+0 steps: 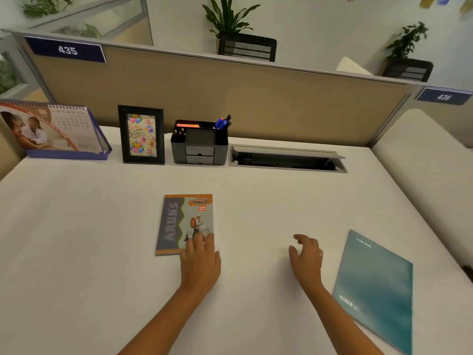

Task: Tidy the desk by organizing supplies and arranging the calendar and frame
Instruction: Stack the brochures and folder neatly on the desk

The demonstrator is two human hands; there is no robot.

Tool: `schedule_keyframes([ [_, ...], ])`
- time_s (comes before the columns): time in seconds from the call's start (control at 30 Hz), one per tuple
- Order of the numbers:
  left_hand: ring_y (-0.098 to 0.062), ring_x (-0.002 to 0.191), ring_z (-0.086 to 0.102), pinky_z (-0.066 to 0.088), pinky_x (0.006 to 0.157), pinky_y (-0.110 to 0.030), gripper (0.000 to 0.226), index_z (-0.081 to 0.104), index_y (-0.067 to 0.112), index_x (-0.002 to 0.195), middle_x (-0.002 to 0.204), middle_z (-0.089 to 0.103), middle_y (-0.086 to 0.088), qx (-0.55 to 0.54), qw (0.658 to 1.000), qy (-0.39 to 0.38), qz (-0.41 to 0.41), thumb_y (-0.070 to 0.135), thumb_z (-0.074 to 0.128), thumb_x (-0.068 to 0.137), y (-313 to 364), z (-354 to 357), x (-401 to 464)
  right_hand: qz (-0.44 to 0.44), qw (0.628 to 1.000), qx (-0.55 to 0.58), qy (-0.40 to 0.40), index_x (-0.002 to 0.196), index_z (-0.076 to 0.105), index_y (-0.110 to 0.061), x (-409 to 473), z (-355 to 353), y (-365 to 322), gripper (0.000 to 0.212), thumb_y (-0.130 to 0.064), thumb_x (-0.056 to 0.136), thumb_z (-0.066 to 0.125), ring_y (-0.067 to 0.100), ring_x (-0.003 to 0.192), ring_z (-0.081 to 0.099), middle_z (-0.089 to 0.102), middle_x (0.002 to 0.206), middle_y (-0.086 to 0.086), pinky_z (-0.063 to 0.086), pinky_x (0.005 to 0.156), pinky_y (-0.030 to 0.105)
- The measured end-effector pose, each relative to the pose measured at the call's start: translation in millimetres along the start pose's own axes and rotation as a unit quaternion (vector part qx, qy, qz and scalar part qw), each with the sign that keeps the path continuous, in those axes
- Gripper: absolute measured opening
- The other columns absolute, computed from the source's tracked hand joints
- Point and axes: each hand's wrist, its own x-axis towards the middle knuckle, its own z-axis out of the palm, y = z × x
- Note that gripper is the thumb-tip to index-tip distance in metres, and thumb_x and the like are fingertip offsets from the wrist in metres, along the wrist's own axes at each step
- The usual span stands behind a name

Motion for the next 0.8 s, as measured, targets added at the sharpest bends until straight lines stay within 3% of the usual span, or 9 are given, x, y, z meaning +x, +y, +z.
schedule_keyframes([
  [0.17, -0.031, 0.093, 0.061, 0.049, 0.063, -0.039, 0.043, 0.065, 0.011, 0.102, 0.110, 0.062, -0.012, -0.011, 0.999, -0.029, -0.013, 0.026, 0.080, 0.064, 60.6, 21.0, -26.2, 0.110, 0.988, -0.087, 0.056, 0.130, 0.048, -0.017, 29.1, -66.6, 66.3, 0.043, -0.017, 0.087, 0.057, 0.037, 0.126, 0.035, 0.041, 0.137, 0.013, 0.031, 0.099, 0.052],
  [0.27, -0.032, 0.102, 0.060, 0.048, 0.068, -0.041, 0.038, 0.065, 0.011, 0.105, 0.116, 0.061, -0.013, -0.008, 0.999, -0.028, -0.027, 0.029, 0.074, 0.073, 81.4, 32.0, -39.0, 0.161, 0.975, -0.147, 0.039, 0.138, 0.034, -0.022, 41.0, -97.5, 109.4, 0.057, -0.035, 0.087, 0.056, 0.039, 0.135, 0.020, 0.027, 0.148, 0.014, 0.022, 0.104, 0.059],
  [0.33, -0.033, 0.110, 0.058, 0.048, 0.074, -0.043, 0.036, 0.064, 0.012, 0.109, 0.123, 0.060, -0.014, -0.012, 0.998, -0.036, -0.046, 0.037, 0.049, 0.087, 90.8, 38.5, -50.3, 0.210, 0.961, -0.177, 0.019, 0.141, 0.022, -0.032, 44.3, -113.9, 138.5, 0.069, -0.054, 0.084, 0.054, 0.044, 0.138, 0.006, 0.014, 0.152, 0.017, 0.016, 0.105, 0.064],
  [0.43, -0.033, 0.122, 0.052, 0.045, 0.085, -0.048, 0.061, 0.060, 0.013, 0.117, 0.133, 0.054, -0.014, -0.032, 0.996, -0.042, -0.068, 0.044, 0.012, 0.096, 96.8, 41.3, -67.2, 0.264, 0.949, -0.172, -0.007, 0.141, 0.012, -0.042, 42.1, -125.4, 170.5, 0.080, -0.075, 0.076, 0.044, 0.047, 0.139, -0.003, 0.000, 0.154, 0.019, 0.011, 0.106, 0.066],
  [0.53, -0.031, 0.130, 0.045, 0.041, 0.093, -0.049, 0.056, 0.056, 0.014, 0.124, 0.141, 0.048, -0.011, -0.021, 0.998, -0.036, -0.051, 0.042, 0.018, 0.096, 93.8, 42.7, -79.6, 0.248, 0.953, -0.174, -0.021, 0.137, 0.019, -0.042, 38.8, -121.1, 179.4, 0.073, -0.078, 0.076, 0.036, 0.047, 0.138, 0.001, 0.000, 0.151, 0.024, 0.012, 0.107, 0.062],
  [0.8, -0.028, 0.134, 0.039, 0.036, 0.098, -0.047, 0.050, 0.052, 0.017, 0.131, 0.145, 0.043, -0.009, -0.010, 0.997, -0.064, -0.052, 0.038, 0.027, 0.093, 94.6, 38.2, -84.0, 0.128, 0.975, -0.169, -0.058, 0.136, 0.034, -0.031, 41.5, -101.1, 143.1, 0.067, -0.064, 0.080, 0.053, 0.044, 0.126, 0.029, 0.023, 0.140, 0.024, 0.027, 0.104, 0.055],
])
